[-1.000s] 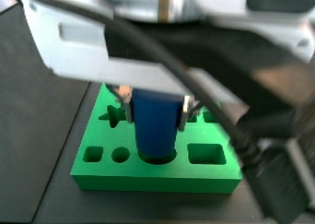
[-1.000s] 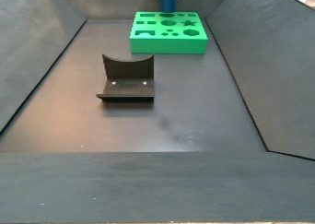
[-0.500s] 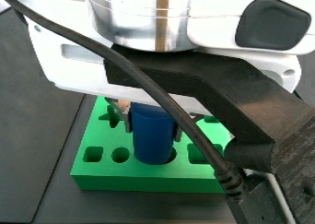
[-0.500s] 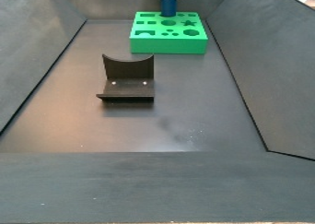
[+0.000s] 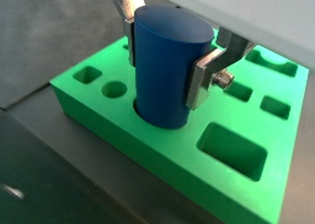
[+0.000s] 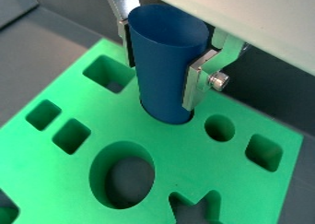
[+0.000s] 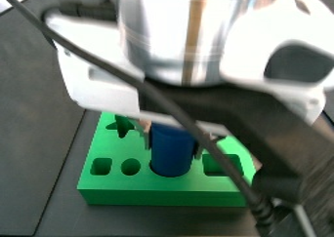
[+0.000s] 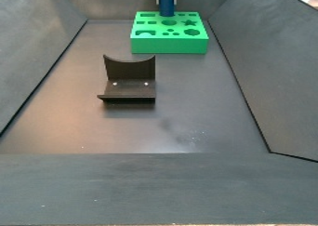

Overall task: Pick up the oval object. Move up. Move to above the board. Insert the oval object.
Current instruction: Insert the oval object.

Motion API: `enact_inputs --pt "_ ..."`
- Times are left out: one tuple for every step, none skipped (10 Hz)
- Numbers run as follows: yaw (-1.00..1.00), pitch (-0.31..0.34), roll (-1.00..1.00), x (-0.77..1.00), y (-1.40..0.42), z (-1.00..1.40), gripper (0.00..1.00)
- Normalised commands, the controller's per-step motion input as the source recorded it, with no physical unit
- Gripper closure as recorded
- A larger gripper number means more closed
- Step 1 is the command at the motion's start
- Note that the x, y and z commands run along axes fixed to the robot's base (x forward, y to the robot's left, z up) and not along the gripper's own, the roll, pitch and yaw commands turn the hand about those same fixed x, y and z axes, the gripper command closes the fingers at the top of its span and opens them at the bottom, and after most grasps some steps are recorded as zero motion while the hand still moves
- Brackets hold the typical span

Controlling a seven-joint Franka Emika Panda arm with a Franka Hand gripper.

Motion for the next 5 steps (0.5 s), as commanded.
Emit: enact_inputs --pt "0.01 0.000 0.17 0.00 -0.03 -0.44 1.00" --pt "0.00 0.000 0.17 -0.01 0.00 -0.51 1.00" --pt "-0.02 0.000 -0.02 -0.14 0.08 -0.01 1.00" --pt "0.00 0.000 -0.01 0.00 0.00 0.00 1.00" --pt "0.00 0.000 0.00 0.00 0.00 0.00 1.00"
